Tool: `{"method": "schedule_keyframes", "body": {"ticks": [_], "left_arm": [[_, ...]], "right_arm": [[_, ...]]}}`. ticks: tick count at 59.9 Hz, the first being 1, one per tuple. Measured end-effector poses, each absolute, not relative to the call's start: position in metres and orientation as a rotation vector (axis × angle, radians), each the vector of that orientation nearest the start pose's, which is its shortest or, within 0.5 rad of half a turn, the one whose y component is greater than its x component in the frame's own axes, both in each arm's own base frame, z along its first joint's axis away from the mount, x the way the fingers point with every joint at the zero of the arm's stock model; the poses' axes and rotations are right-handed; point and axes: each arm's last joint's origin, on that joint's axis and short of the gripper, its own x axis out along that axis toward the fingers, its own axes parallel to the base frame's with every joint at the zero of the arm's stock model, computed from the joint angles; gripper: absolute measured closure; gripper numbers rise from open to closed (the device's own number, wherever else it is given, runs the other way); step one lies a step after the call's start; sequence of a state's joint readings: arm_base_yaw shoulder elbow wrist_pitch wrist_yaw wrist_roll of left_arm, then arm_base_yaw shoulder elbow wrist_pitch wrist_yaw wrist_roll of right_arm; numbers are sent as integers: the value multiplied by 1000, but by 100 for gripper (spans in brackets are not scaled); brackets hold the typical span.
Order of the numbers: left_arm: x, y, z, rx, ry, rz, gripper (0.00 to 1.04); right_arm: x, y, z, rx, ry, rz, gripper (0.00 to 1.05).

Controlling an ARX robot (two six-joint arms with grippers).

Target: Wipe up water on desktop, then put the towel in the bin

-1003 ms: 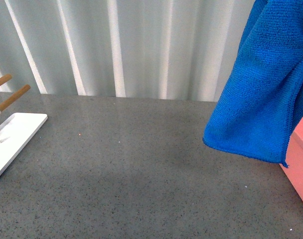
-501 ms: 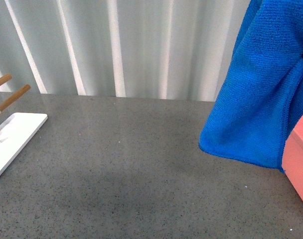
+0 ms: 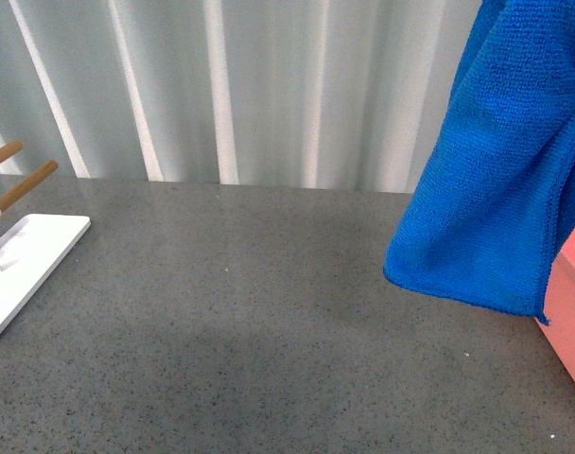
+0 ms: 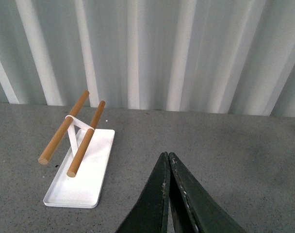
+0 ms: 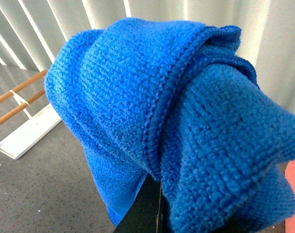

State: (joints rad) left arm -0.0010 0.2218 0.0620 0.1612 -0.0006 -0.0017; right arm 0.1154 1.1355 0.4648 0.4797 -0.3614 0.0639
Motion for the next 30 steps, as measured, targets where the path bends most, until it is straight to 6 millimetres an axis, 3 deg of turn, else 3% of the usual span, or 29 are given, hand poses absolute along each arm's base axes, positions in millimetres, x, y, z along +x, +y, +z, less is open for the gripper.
{"method": "schedule_keyframes", "body": {"ticks": [16, 30], "left_arm": [[99, 0, 170, -2, 15, -1, 101], [96, 0, 172, -2, -21, -1, 101]], "right_arm": [[228, 37, 220, 86, 203, 471, 101], [227, 37, 221, 86, 203, 472, 101]]}}
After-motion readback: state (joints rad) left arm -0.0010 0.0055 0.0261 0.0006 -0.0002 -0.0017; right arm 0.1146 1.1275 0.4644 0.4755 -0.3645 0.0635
